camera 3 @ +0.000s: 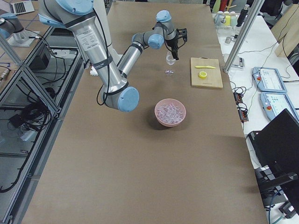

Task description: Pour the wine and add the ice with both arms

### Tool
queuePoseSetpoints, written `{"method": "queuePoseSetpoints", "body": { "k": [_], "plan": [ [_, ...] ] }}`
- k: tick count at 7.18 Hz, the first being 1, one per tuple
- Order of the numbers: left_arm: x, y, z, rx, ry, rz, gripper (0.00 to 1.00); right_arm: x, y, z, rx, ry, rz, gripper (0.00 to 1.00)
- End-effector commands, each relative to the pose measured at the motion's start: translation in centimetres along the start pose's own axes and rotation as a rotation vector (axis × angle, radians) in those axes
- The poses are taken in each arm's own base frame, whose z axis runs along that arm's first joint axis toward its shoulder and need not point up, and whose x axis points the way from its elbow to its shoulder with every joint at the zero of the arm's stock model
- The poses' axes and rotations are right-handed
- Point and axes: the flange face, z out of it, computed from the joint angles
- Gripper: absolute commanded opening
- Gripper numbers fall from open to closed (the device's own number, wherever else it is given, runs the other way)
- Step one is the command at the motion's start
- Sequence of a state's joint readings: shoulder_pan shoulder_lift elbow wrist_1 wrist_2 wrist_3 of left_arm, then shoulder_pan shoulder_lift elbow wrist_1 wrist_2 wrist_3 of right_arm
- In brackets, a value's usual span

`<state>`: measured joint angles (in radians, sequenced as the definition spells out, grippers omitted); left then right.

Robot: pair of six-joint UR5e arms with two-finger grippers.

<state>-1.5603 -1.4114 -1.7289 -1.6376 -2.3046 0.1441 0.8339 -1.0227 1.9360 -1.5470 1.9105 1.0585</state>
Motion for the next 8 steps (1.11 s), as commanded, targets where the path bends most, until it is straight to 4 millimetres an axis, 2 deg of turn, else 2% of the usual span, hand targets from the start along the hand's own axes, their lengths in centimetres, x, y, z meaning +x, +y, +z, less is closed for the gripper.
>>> {"method": "queuePoseSetpoints", "body": {
  "k": [1, 2, 4, 5, 7, 8],
  "plan": [
    [0.1, 0.2, 0.1, -0.013, 0.018, -0.029, 0.99, 13.4, -4.3, -1.9, -0.1, 0.086, -0.095, 1.0],
    [0.2, 0.3, 0.0, -0.013, 0.028, -0.101, 0.99, 19.2, -4.8, -2.3, -0.142, 0.132, -0.148, 1.0],
    [0.5, 0.4, 0.0, -0.014, 0.076, -0.159, 0.99, 29.5, -4.7, -0.8, -0.255, 0.236, -0.244, 1.0],
    [0.6, 0.4, 0.0, -0.017, 0.078, -0.162, 0.99, 36.9, -4.3, -1.2, -0.309, 0.251, -0.291, 1.0],
    [0.6, 0.4, -0.1, -0.016, 0.078, -0.161, 0.99, 52.1, -2.0, -3.6, -0.404, 0.25, -0.385, 1.0],
    [0.7, 0.4, -0.1, -0.016, 0.078, -0.159, 0.99, 57.9, 0.4, -4.5, -0.442, 0.249, -0.376, 1.0]
  ]
}}
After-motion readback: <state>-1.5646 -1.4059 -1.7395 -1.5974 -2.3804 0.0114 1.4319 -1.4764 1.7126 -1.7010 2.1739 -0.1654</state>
